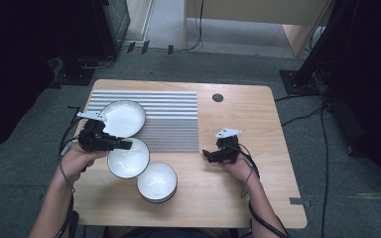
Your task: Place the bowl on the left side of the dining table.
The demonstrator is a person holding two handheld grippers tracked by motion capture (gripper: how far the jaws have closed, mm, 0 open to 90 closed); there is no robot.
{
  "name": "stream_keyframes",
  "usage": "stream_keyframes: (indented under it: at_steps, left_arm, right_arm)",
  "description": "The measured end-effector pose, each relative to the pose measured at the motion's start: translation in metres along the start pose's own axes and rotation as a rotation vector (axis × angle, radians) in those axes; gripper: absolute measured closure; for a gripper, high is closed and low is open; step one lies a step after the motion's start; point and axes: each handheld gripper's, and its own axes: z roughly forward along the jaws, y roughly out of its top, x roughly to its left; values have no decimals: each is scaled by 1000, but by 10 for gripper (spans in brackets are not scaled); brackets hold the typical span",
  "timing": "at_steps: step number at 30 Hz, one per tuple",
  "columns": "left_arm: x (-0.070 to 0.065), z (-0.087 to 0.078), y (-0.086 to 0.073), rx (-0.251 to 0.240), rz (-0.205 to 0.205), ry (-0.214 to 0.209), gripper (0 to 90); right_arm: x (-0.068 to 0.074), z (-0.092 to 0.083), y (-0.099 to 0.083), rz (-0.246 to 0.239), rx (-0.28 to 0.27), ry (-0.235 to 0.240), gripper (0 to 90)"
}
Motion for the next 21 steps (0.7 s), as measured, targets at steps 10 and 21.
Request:
stream_keyframes:
  at_steps: [10,21]
  left_arm:
    - [8,-3,-3,-8,-18,1,753]
    - [20,-3,-9,-8,-51,8,752]
  right_arm:
    - [0,0,0,-1,0,0,63]
    - [0,0,0,1,1,0,63]
